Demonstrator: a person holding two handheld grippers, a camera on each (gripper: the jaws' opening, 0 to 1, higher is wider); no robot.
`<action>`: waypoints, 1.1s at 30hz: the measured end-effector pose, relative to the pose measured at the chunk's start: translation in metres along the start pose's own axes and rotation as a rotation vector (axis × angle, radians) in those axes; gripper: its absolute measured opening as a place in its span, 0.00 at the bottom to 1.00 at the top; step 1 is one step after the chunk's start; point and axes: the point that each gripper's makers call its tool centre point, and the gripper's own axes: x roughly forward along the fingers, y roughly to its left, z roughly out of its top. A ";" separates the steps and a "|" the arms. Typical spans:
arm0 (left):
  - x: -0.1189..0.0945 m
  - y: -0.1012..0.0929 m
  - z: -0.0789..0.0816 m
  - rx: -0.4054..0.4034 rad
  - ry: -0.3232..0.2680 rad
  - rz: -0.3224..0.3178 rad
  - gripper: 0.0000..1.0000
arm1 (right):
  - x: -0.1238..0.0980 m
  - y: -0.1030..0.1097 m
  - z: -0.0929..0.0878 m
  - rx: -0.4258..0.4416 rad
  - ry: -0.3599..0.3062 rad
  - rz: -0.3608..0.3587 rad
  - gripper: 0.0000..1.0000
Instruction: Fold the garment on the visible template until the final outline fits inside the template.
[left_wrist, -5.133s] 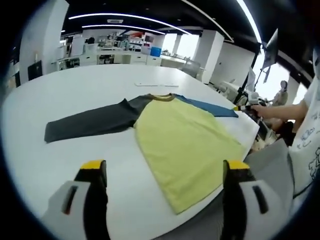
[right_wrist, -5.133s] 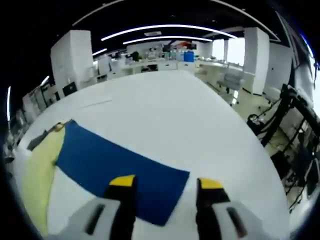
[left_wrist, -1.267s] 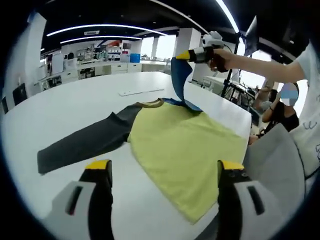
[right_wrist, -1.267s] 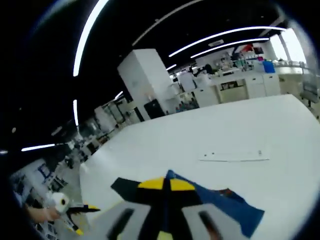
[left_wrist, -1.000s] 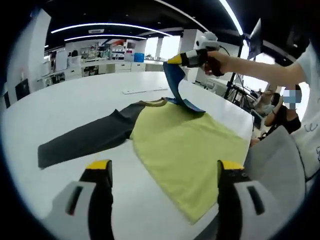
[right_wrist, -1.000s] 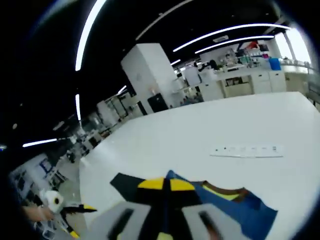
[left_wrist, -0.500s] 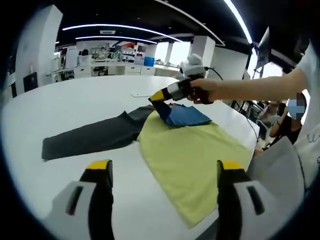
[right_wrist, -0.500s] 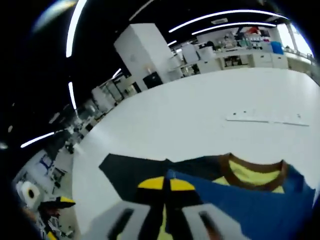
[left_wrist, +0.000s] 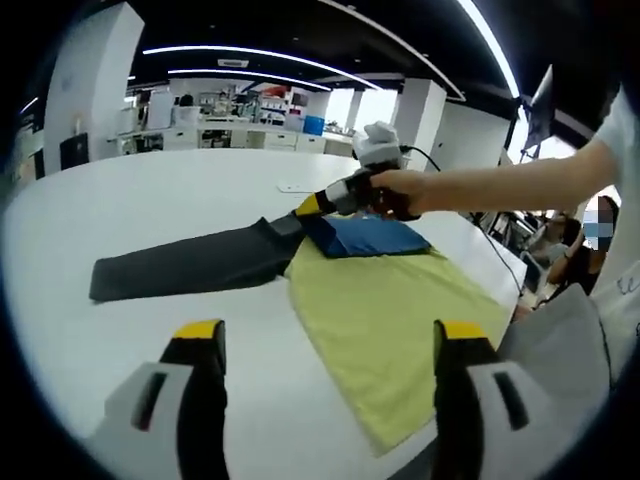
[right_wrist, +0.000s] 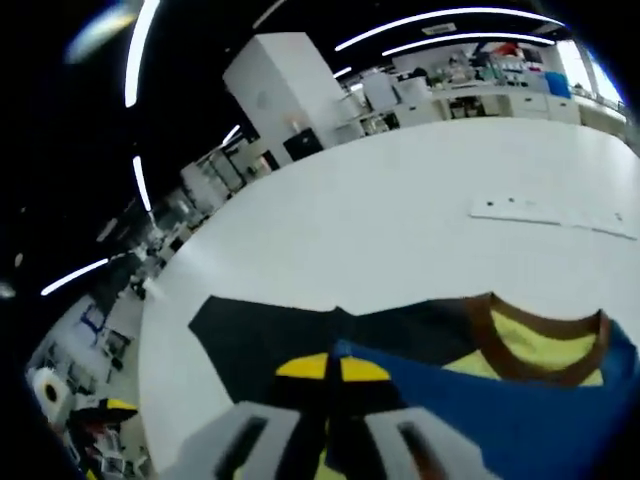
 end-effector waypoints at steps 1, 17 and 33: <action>0.000 0.000 0.000 0.001 0.000 0.000 0.82 | 0.000 0.000 -0.001 -0.007 0.004 0.002 0.00; 0.003 -0.009 0.004 0.010 -0.007 -0.013 0.83 | -0.014 0.005 0.009 -0.149 -0.055 0.035 0.55; 0.003 -0.015 0.011 0.048 -0.011 -0.035 0.84 | -0.062 -0.020 -0.002 -0.212 -0.056 0.036 1.00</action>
